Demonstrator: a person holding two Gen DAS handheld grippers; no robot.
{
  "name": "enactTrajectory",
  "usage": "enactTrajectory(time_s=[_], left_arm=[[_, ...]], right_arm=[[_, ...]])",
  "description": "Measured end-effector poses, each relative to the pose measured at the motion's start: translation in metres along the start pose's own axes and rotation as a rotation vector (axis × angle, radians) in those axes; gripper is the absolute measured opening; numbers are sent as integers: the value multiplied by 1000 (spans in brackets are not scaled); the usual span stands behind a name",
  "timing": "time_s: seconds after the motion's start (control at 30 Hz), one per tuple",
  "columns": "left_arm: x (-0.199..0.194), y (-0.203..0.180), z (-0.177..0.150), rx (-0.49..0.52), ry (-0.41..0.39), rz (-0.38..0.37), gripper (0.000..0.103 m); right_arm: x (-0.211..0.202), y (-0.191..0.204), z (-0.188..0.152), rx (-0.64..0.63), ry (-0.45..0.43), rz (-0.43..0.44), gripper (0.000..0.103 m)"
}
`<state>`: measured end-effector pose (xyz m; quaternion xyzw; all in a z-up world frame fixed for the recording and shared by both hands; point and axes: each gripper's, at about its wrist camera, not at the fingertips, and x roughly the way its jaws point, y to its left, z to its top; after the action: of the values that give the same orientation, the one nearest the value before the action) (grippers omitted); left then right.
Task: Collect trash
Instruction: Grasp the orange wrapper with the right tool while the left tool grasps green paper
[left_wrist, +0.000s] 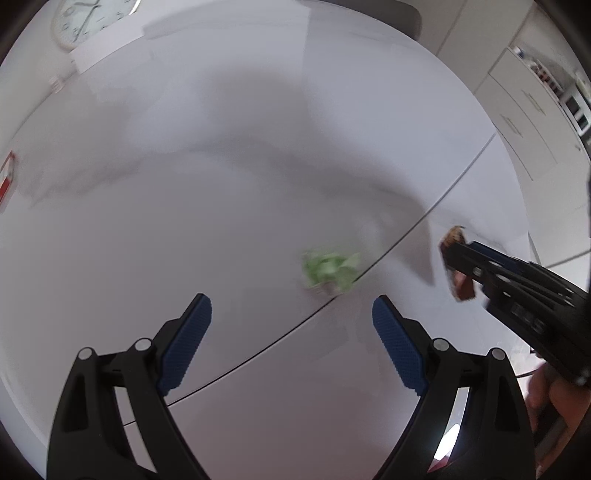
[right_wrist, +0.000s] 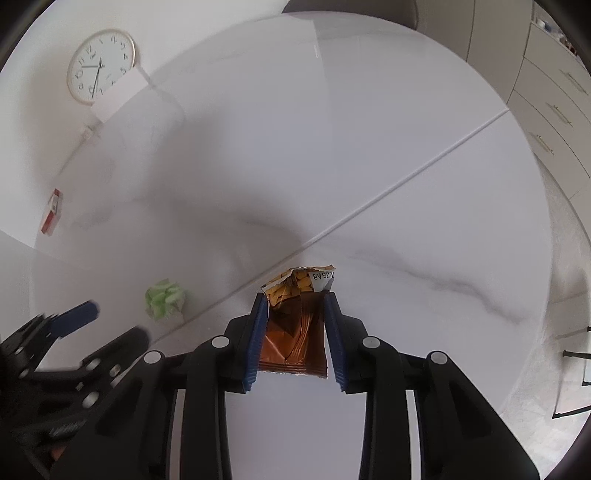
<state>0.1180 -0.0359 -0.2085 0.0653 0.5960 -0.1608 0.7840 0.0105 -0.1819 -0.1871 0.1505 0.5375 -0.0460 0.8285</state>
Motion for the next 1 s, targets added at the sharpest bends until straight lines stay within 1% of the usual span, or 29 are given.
enactTrajectory(time_s=[0.1, 0.2, 0.27, 0.37, 0.4, 0.43, 0.5, 0.53, 0.63, 0.67, 0.7, 0.8, 0.87, 1.0], left_arm=[[11, -15, 2, 25, -3, 9, 85], [24, -26, 7, 56, 4, 46, 85], [29, -28, 10, 62, -2, 57, 85], [31, -30, 12, 57, -17, 51, 83], [31, -30, 12, 54, -22, 43, 79], [31, -30, 13, 50, -25, 32, 77], [33, -31, 15, 44, -22, 10, 68], [35, -32, 17, 40, -16, 3, 66], [39, -31, 18, 43, 5, 14, 50], [41, -31, 18, 46, 9, 26, 40], [40, -31, 17, 50, 4, 44, 34], [42, -33, 19, 45, 20, 37, 30], [37, -30, 18, 36, 13, 42, 29], [22, -39, 12, 49, -7, 16, 29]], right_arm=[[-16, -20, -8, 9, -7, 0, 32], [-26, -38, -16, 25, -8, -5, 32], [-31, -48, -20, 39, -8, -5, 32], [-37, -61, -26, 55, -8, -8, 32], [-39, -66, -28, 63, -9, -9, 32], [-38, -65, -26, 68, -9, -9, 32], [-39, -69, -27, 78, -10, -7, 32], [-37, -65, -24, 80, -11, -7, 32], [-37, -64, -21, 82, -18, -6, 32], [-35, -59, -17, 82, -20, -6, 32], [-36, -59, -17, 83, -23, -5, 32], [-34, -56, -16, 87, -29, -4, 32], [-36, -57, -18, 88, -31, -4, 32], [-43, -60, -23, 91, -41, 2, 32]])
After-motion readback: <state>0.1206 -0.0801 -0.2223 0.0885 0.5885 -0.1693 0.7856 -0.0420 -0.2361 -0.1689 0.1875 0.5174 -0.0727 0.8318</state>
